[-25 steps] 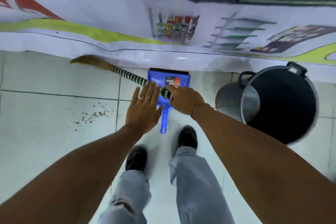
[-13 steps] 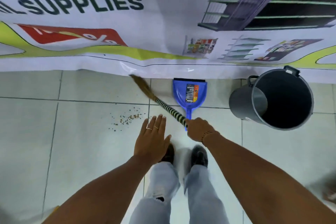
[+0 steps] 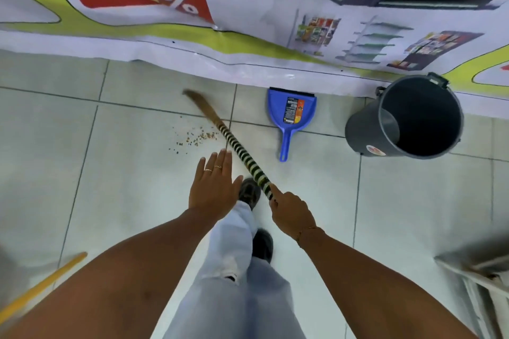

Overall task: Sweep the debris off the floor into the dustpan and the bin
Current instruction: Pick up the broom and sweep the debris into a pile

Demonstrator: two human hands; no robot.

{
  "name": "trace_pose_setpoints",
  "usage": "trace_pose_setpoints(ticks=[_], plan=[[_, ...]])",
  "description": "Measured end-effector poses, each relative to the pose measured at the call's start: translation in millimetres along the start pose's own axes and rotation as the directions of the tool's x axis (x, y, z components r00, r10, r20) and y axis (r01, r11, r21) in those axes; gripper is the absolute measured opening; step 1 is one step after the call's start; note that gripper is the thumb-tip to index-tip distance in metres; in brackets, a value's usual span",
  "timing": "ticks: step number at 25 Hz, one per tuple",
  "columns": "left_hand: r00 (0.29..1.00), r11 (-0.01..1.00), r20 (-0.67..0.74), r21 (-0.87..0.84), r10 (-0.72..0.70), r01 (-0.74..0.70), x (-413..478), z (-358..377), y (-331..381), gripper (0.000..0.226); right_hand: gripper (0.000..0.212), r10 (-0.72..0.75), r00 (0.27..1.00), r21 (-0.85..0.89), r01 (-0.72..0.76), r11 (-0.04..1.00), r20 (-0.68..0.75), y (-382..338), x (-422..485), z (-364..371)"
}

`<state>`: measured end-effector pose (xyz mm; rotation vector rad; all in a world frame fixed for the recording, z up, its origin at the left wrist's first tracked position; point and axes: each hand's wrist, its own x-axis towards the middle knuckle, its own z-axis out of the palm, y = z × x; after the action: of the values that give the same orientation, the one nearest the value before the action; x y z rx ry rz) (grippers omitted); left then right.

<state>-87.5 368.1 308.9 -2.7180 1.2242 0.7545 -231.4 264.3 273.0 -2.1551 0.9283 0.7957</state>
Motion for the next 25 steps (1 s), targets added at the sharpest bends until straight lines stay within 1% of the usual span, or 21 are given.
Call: trace_pose_setpoints(ticks=[2,3,5,7,9,12,15,19,22,25], plan=[[1.000,1.000,0.009,-0.005,-0.002,0.002,-27.8,2.6,9.3,0.062,0.048,0.090,0.995,0.122,-0.084,0.989,-0.048,1.9,-33.4,17.9],[1.000,1.000,0.005,-0.004,0.012,-0.012,-39.8,4.8,13.0,0.062,0.047,0.150,0.988,0.176,-0.140,0.974,-0.046,0.7,-45.9,26.2],[0.999,0.999,-0.002,-0.019,0.035,-0.035,-58.4,9.2,17.3,0.062,0.043,0.261,0.965,0.259,-0.258,0.931,0.021,-3.9,-61.3,42.3],[1.000,0.999,-0.015,-0.034,0.024,-0.025,-66.5,14.5,14.3,0.062,0.037,0.321,0.941,0.275,-0.339,0.900,0.110,-11.5,-65.2,56.6],[1.000,1.000,-0.024,-0.024,0.007,-0.007,-70.6,20.1,5.6,0.062,0.035,0.317,0.933,0.248,-0.352,0.903,0.169,-22.8,-64.2,67.8],[1.000,1.000,-0.021,-0.008,-0.011,0.011,-73.4,30.5,-14.5,0.062,0.037,0.271,0.940,0.228,-0.316,0.921,0.206,-46.0,-50.6,77.7],[0.999,0.999,-0.009,-0.009,-0.036,0.036,-73.8,35.5,-37.8,0.062,0.033,0.272,0.944,0.260,-0.314,0.913,0.185,-70.3,-37.9,82.9],[0.998,0.997,-0.027,-0.064,-0.055,0.053,-75.7,32.0,-63.0,0.062,0.030,0.311,0.931,0.335,-0.359,0.871,0.190,-99.8,-25.9,92.5],[0.996,0.992,-0.041,-0.096,-0.081,0.077,-76.2,28.0,-85.0,0.061,0.030,0.324,0.927,0.334,-0.371,0.866,0.190,-123.9,-17.2,101.6],[0.995,0.993,-0.050,-0.089,-0.088,0.083,-74.9,26.5,-108.1,0.060,0.031,0.338,0.923,0.326,-0.383,0.864,0.186,-143.5,-10.7,112.9]])
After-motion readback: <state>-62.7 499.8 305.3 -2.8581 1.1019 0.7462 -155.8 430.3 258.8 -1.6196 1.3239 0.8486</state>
